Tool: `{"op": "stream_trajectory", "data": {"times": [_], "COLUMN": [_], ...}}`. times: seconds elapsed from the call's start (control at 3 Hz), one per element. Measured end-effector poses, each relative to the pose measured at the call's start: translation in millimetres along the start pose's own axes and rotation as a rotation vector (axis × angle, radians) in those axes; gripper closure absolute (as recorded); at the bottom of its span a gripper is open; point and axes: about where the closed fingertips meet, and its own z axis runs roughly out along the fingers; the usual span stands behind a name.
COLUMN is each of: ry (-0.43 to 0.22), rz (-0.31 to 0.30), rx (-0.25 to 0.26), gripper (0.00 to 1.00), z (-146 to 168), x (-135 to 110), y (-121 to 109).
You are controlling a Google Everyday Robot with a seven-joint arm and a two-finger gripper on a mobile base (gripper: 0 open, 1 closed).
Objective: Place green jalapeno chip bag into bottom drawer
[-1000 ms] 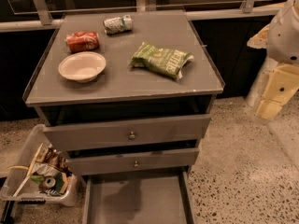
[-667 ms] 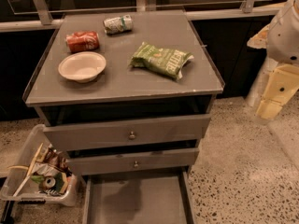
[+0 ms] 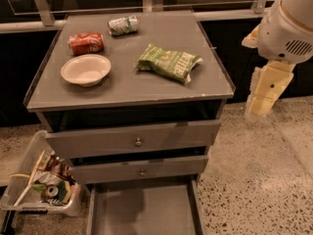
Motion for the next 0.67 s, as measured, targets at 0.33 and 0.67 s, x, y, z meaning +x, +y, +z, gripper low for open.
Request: {"op": "stream_trajectory", "data": {"times": [0.33, 0.67], "ry": [-0.089, -0.203], "rz": [-0.060, -0.094], "rx": [-0.010, -0.012], "gripper": [0.00, 0.00], "z": [25.0, 54.3], "x": [-28.7, -58.9], "y": [-26.0, -65.9]}}
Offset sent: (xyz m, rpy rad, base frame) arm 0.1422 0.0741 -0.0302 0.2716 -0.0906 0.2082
